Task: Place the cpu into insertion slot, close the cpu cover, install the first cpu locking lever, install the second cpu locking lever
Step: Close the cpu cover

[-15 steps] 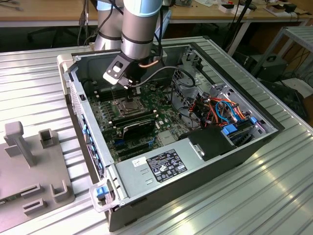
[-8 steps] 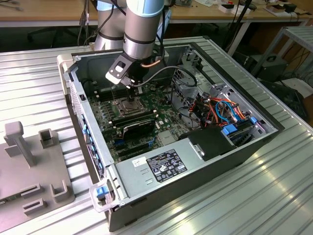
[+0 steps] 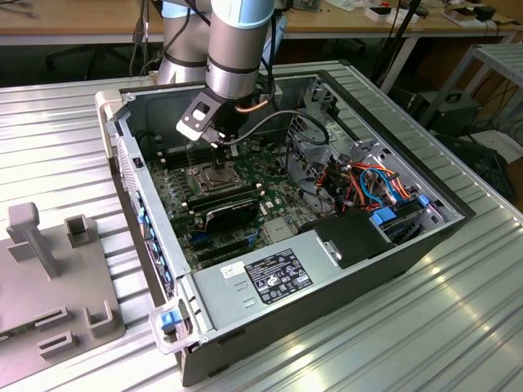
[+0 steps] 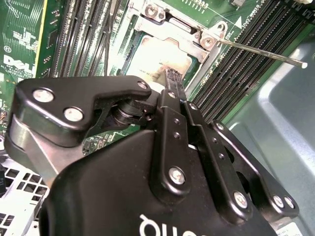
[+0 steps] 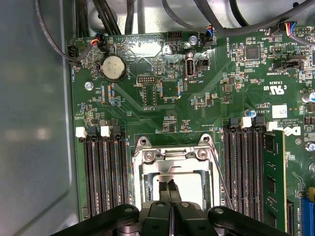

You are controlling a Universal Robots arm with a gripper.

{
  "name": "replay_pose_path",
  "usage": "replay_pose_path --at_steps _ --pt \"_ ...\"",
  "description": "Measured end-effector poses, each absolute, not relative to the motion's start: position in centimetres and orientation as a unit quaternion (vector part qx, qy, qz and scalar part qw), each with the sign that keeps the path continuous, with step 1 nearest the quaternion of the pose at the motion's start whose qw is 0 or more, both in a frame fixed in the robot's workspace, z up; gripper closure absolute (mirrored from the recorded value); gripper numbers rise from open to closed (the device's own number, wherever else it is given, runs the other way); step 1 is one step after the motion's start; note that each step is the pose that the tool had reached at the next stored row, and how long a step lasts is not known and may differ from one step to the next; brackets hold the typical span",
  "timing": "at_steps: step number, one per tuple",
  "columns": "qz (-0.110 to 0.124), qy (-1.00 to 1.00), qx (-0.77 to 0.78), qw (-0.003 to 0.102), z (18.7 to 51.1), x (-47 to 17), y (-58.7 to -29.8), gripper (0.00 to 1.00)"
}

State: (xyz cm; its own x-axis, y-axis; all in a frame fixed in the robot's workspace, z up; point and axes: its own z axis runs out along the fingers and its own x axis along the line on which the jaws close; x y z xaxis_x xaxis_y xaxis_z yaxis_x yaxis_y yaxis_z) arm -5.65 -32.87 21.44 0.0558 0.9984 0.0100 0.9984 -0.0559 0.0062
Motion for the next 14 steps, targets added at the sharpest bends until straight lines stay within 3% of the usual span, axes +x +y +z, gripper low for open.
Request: replay_pose_path --at_steps 14 --pt "-0.007 -0.706 -0.708 0.003 21.44 -6.05 -33.49 0.89"
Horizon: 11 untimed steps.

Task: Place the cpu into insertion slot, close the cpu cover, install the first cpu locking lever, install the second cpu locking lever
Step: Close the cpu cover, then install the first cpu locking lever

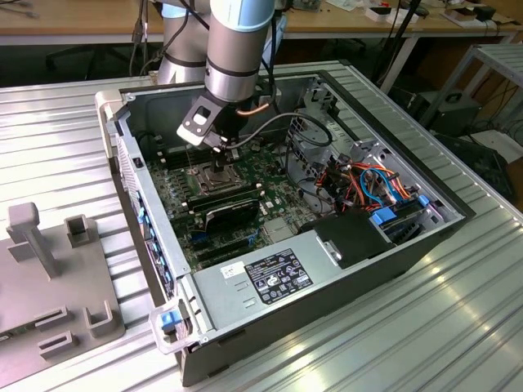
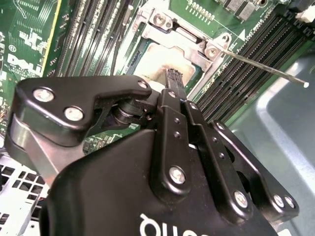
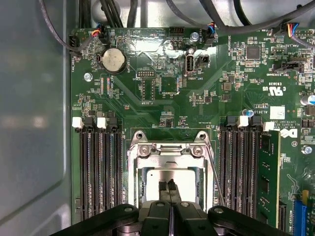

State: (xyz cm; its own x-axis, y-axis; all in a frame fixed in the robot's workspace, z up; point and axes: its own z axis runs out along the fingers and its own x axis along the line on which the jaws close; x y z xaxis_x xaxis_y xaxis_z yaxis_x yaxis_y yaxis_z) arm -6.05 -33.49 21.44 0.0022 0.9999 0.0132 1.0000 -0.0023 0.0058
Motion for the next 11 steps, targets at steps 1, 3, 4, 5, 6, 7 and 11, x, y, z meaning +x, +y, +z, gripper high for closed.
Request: replay_pose_path --at_steps 1,3,4,5,6,7,11 --pt "-0.007 -0.706 -0.708 0.003 21.44 -6.05 -33.49 0.89" --pt "-0.007 -0.706 -0.708 0.003 21.44 -6.05 -33.85 0.89" --pt "-0.007 -0.706 -0.708 0.003 21.44 -6.05 -33.85 0.89" --pt "-0.007 -0.706 -0.708 0.003 21.44 -6.05 -33.86 0.89" --pt "-0.007 -0.706 -0.708 0.003 21.45 -6.05 -33.89 0.89" --pt "-0.007 -0.706 -0.708 0.003 21.44 -6.05 -33.91 0.89" --pt "-0.007 -0.706 -0.708 0.003 21.44 -6.08 -33.94 0.89"
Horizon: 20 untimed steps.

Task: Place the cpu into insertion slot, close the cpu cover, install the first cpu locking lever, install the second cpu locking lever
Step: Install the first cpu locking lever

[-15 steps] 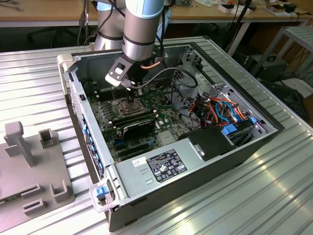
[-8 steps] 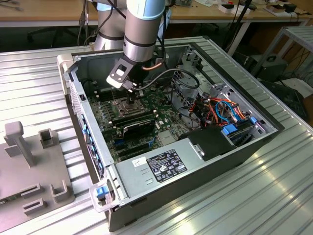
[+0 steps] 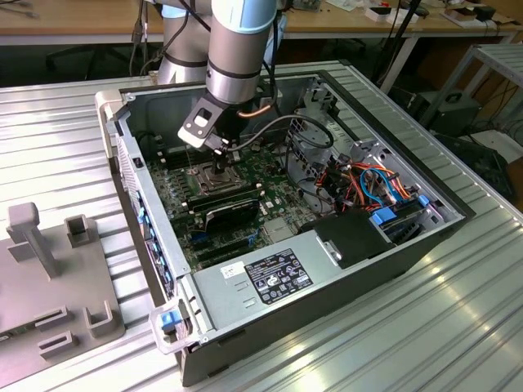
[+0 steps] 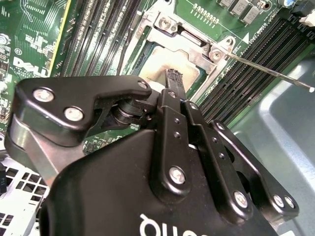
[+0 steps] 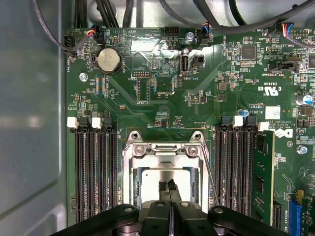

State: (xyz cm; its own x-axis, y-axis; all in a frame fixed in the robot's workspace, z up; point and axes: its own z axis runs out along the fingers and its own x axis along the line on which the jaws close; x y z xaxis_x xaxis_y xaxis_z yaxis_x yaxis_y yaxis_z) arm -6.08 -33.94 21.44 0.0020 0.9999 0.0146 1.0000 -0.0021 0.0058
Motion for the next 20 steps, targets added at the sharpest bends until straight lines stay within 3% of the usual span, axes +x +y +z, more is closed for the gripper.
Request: replay_pose_path --at_steps 20 --pt "-0.008 -0.706 -0.708 0.003 23.1 -7.2 -33.9 0.89"
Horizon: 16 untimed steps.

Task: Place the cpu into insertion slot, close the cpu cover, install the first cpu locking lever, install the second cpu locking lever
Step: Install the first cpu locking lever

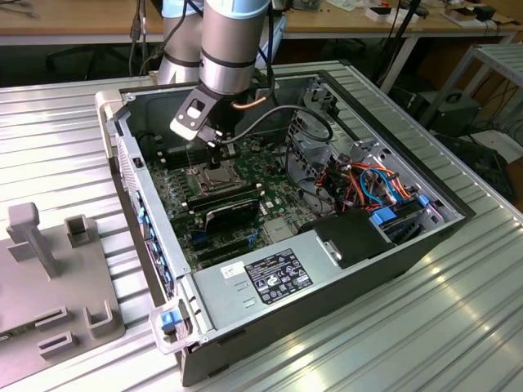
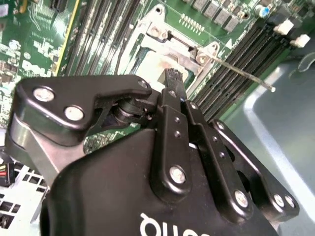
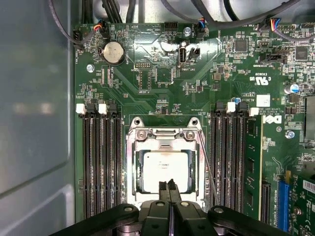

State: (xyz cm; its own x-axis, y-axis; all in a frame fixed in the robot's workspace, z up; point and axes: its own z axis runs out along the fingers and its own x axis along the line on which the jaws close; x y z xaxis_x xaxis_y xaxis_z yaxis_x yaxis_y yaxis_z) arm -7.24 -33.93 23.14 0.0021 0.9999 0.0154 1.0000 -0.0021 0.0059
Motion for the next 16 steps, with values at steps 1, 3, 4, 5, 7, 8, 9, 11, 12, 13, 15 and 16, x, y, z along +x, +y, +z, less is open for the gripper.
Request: replay_pose_path --at_steps 1,3,4,5,7,8,9,11,12,13,15,16 --pt "-0.007 -0.706 -0.708 0.003 23.14 -7.27 -33.93 0.89" --pt "-0.007 -0.706 -0.708 0.003 23.14 -7.28 -33.93 0.89" --pt "-0.007 -0.706 -0.708 0.003 23.14 -7.29 -33.93 0.89" --pt "-0.007 -0.706 -0.708 0.003 23.14 -7.29 -33.93 0.89" --pt "-0.008 -0.706 -0.708 0.003 23.14 -7.33 -33.93 0.89" --pt "-0.007 -0.706 -0.708 0.003 23.14 -7.36 -33.93 0.89" --pt "-0.007 -0.706 -0.708 0.003 23.14 -7.39 -33.93 0.89" --pt "-0.008 -0.706 -0.708 0.003 23.14 -7.45 -33.93 0.89" --pt "-0.007 -0.706 -0.708 0.003 23.14 -7.48 -33.93 0.89" --pt "-0.007 -0.706 -0.708 0.003 23.14 -7.49 -33.93 0.89" --pt "-0.008 -0.706 -0.708 0.003 23.14 -7.52 -33.93 0.89" --pt "-0.008 -0.706 -0.708 0.003 23.14 -7.53 -33.93 0.89"
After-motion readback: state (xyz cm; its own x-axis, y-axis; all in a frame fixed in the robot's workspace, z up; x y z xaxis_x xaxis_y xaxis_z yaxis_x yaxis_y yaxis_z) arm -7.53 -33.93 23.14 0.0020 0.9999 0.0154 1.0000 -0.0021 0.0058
